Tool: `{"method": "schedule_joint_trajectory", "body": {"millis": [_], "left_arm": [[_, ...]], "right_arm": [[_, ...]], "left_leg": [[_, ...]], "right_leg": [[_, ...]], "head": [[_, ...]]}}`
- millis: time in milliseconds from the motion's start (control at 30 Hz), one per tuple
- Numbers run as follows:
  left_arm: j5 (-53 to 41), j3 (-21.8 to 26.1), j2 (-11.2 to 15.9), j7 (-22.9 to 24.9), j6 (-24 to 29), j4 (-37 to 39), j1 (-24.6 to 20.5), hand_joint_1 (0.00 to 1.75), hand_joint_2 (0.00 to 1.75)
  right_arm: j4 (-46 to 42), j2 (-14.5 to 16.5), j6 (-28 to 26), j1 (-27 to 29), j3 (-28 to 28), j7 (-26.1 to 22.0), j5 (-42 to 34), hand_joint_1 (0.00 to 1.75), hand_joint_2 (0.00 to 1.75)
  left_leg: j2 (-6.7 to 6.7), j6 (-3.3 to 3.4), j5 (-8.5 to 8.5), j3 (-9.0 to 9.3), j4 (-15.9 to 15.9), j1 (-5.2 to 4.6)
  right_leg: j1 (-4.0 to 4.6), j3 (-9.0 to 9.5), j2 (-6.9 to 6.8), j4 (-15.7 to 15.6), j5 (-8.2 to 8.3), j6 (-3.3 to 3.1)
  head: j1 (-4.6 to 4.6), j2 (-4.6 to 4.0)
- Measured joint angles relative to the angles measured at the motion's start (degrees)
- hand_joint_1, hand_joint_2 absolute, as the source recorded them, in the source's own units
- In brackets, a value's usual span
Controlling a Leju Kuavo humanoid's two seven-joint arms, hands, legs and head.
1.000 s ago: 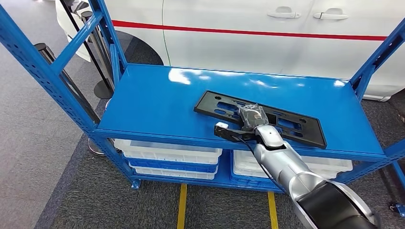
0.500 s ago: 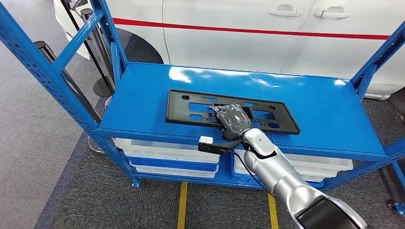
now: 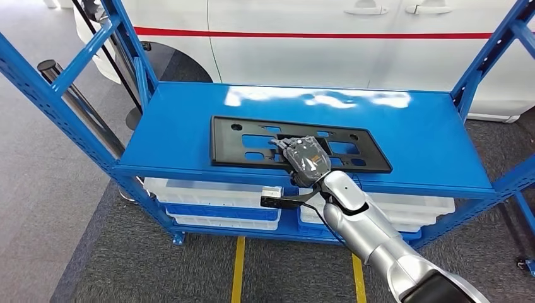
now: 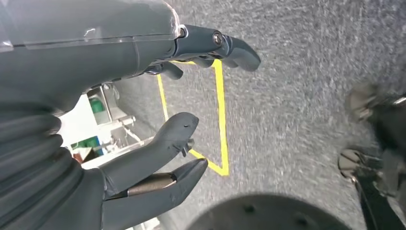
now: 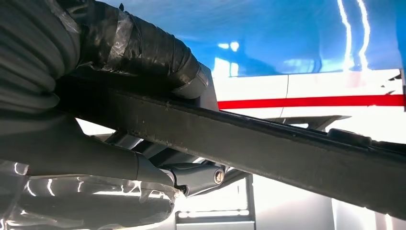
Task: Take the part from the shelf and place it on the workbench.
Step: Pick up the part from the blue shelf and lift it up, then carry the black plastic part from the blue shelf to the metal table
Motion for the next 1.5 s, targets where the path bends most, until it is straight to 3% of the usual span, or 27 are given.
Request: {"method": "schedule_joint_trajectory", "body": {"millis": [67,100,167,233,300,400,467,533,567,600,633,700,767,800,867,933,967,1033,1067,1100,1167,1233,1300,1333,1400,1433,1500], "left_arm": [[-0.01,0.01,0.00,0.01,0.02,-0.01,-0.03,0.00,1.75],[-0.01,0.01,0.00,0.02,0.03,-0.01,-0.04,0.00,1.75],[-0.03,0.01,0.01,0.01,0.04,-0.01,-0.06,0.00,1.75],[-0.05,0.01,0.16,0.02,0.00,0.00,-0.20,0.00,1.75],[-0.08,0.01,0.31,0.03,-0.07,0.01,-0.30,0.00,1.75],[-0.22,0.03,0.33,0.30,-0.05,0.03,-0.36,0.00,1.75],[-0.37,0.03,0.31,0.66,-0.01,0.04,-0.47,0.00,1.75],[-0.45,0.03,0.29,0.90,0.03,0.04,-0.48,0.00,1.75],[-0.47,0.03,0.28,0.96,0.05,0.04,-0.45,0.00,1.75],[-0.49,0.03,0.27,0.98,0.06,0.04,-0.43,0.00,1.75],[-0.51,0.03,0.25,0.99,0.07,0.04,-0.42,0.00,1.75],[-0.54,0.03,0.19,1.01,0.07,0.04,-0.43,0.00,1.75],[-0.57,0.03,0.15,1.01,0.07,0.04,-0.43,0.00,1.75],[-0.57,0.03,0.15,1.01,0.07,0.04,-0.41,0.00,1.75],[-0.58,0.03,0.13,1.02,0.07,0.04,-0.34,0.00,1.75],[-0.58,0.03,0.08,1.03,0.07,0.06,-0.29,0.00,1.75],[-0.59,0.03,0.06,1.04,0.07,0.07,-0.26,0.00,1.75],[-0.60,0.03,0.04,1.05,0.07,0.08,-0.27,0.00,1.75],[-0.60,0.03,0.05,1.05,0.08,0.08,-0.28,0.00,1.75],[-0.62,0.03,0.07,1.05,0.09,0.08,-0.30,0.00,1.75],[-0.88,0.03,0.07,1.25,0.15,0.08,-0.33,0.00,1.75],[-1.51,0.01,0.12,1.66,0.28,0.07,-0.46,0.00,1.75],[-2.35,-0.07,0.17,1.93,0.50,0.06,-0.64,0.00,1.75],[-2.88,-0.17,0.16,2.01,0.65,0.06,-0.70,0.00,1.75],[-4.02,-0.65,0.03,2.14,0.99,0.07,-0.72,0.00,1.75],[-4.49,-1.00,-0.02,2.18,1.17,0.08,-0.75,0.00,1.75],[-4.83,-1.53,-0.06,2.19,1.35,0.09,-0.82,0.00,1.75]], "right_arm": [[-0.17,-0.12,0.00,0.13,0.15,0.01,0.03,1.75,1.75],[-0.22,-0.19,0.00,0.21,0.28,0.02,0.05,1.75,1.75],[-0.46,-0.33,0.02,0.32,0.50,0.03,0.07,1.75,1.75],[-0.95,-0.47,0.09,0.33,0.57,0.14,-0.03,1.75,1.75],[-1.42,-0.62,0.20,0.32,0.58,0.25,-0.26,1.75,1.75],[-1.78,-0.84,0.45,0.34,0.60,0.25,-0.67,1.75,1.75],[-1.92,-1.09,0.66,0.31,0.60,0.27,-0.90,1.75,1.75],[-2.02,-1.29,0.81,0.38,0.60,0.31,-1.03,1.75,1.75],[-2.04,-1.37,0.85,0.46,0.61,0.33,-1.08,1.75,1.75],[-2.04,-1.42,0.85,0.54,0.61,0.33,-1.11,1.75,1.75],[-2.05,-1.45,0.85,0.59,0.62,0.33,-1.14,1.75,1.75],[-2.23,-1.51,0.85,0.55,0.62,0.33,-1.14,1.75,1.75],[-2.61,-1.56,0.84,0.46,0.63,0.33,-1.15,1.75,1.75],[-2.76,-1.60,0.84,0.42,0.63,0.33,-1.16,1.75,1.75],[-2.93,-1.67,0.85,0.45,0.65,0.33,-1.19,1.75,1.75],[-2.99,-1.69,0.88,0.43,0.66,0.33,-1.20,1.75,1.75],[-3.02,-1.69,0.89,0.43,0.66,0.33,-1.20,1.75,1.75],[-3.06,-1.69,0.90,0.44,0.66,0.33,-1.20,1.75,1.75],[-3.07,-1.69,0.90,0.49,0.66,0.33,-1.20,1.75,1.75],[-3.07,-1.69,0.90,0.54,0.66,0.33,-1.20,1.75,1.75],[-3.08,-1.70,0.93,0.63,0.66,0.34,-1.22,1.75,1.75],[-3.27,-1.80,0.96,0.67,0.66,0.40,-1.31,1.75,1.75],[-3.79,-2.43,0.85,0.88,0.64,0.42,-1.66,1.75,1.75],[-4.14,-3.07,0.72,1.20,0.55,0.24,-2.03,1.75,1.75],[-4.78,-4.89,0.19,2.21,-0.05,-0.68,-3.24,1.75,1.75],[-5.02,-5.89,-0.14,2.70,-0.61,-1.38,-3.88,1.75,1.75],[-5.19,-7.60,-0.56,3.19,-2.08,-2.86,-4.86,1.75,1.75]], "left_leg": [[0.00,0.06,-2.89,-1.06,5.79,-0.10],[0.00,0.22,-2.62,-0.34,6.21,-0.19],[-0.02,1.02,0.09,4.17,0.85,-0.53],[-0.04,2.05,1.26,9.12,-6.66,-1.02],[-0.06,2.49,1.21,10.67,-9.82,-1.50],[0.10,3.05,3.10,10.21,-11.03,-1.49],[0.37,3.66,4.78,9.34,-11.87,-1.09],[0.49,3.88,6.08,7.74,-11.85,-1.08],[0.52,3.78,6.66,6.85,-11.72,-1.06],[0.54,3.67,7.18,5.95,-11.52,-1.01],[0.55,3.51,7.66,5.07,-11.27,-0.94],[0.55,2.99,8.41,3.42,-10.49,-0.76],[0.49,2.26,9.07,2.27,-9.67,-0.76],[0.45,1.86,9.46,1.99,-9.51,-0.82],[0.36,1.04,10.32,1.76,-9.69,-0.77],[0.27,0.43,8.81,1.01,-8.61,-0.52],[0.25,0.18,6.39,0.26,-6.54,-0.42],[0.26,-0.18,0.32,-1.65,0.58,-0.37],[0.27,-0.28,-1.58,-2.28,4.25,-0.38],[0.27,-0.27,-1.99,-2.25,6.71,-0.39],[0.24,0.22,0.46,0.69,5.89,-0.53],[0.18,1.32,2.08,7.22,-1.84,-0.98],[0.15,2.11,1.03,12.28,-9.21,-1.51],[0.15,2.35,0.60,13.21,-11.05,-1.77],[0.25,2.85,1.76,12.65,-11.89,-1.83],[0.34,3.29,2.55,12.22,-12.24,-1.69],[0.53,4.00,4.29,10.75,-12.61,-1.38]], "right_leg": [[0.44,-1.21,-0.08,0.14,0.83,-0.23],[0.66,-1.83,-0.11,0.27,1.21,-0.28],[1.05,-2.89,-0.10,0.55,1.92,-0.29],[1.22,-3.55,-0.11,0.65,2.64,-0.05],[1.04,-3.71,-0.19,0.47,3.40,0.57],[0.84,-3.93,-0.14,0.18,3.75,1.65],[0.77,-5.12,-0.03,3.03,-0.01,2.19],[0.45,-6.99,-0.01,9.82,-5.47,2.67],[0.29,-7.53,-0.03,13.07,-6.87,2.93],[0.12,-7.37,-0.03,14.95,-6.96,3.16],[-0.06,-6.28,-0.04,14.92,-5.95,3.36],[-0.40,-1.24,-0.05,9.10,-3.61,3.59],[-0.23,3.43,0.08,2.11,-3.63,3.19],[-0.05,4.35,0.18,0.40,-4.11,2.78],[0.15,4.01,0.24,-0.04,-3.55,1.68],[0.03,3.15,-0.01,-0.27,-2.44,0.55],[-0.05,2.48,-0.12,-0.39,-1.71,0.07],[0.12,0.79,-0.17,-0.36,-0.32,-0.39],[0.25,-0.16,-0.17,-0.31,0.39,-0.44],[0.39,-1.11,-0.18,-0.26,1.08,-0.46],[0.67,-2.93,-0.17,-0.15,2.43,-0.41],[0.95,-4.27,-0.11,-0.06,3.68,-0.22],[0.99,-4.83,-0.20,-0.17,4.81,0.27],[0.91,-4.91,-0.33,-0.38,5.41,0.67],[0.70,-4.97,-0.48,-0.89,6.19,1.47],[0.66,-5.30,-0.42,-0.49,5.31,1.83],[0.52,-6.69,-0.18,3.45,0.20,2.35]], "head": [[0.00,-0.01],[0.00,-0.01],[0.00,-0.01],[0.02,0.00],[0.02,0.00],[0.01,0.00],[0.03,0.00],[0.04,0.00],[0.04,0.00],[0.04,-0.01],[0.04,-0.01],[0.04,0.00],[0.01,0.00],[-0.02,0.00],[0.00,-0.01],[0.02,-0.01],[0.01,-0.01],[0.01,0.00],[0.01,0.00],[0.01,0.00],[0.01,0.00],[0.02,-0.01],[0.03,-0.01],[0.02,-0.01],[0.01,0.00],[0.02,0.00],[0.04,0.00]]}}
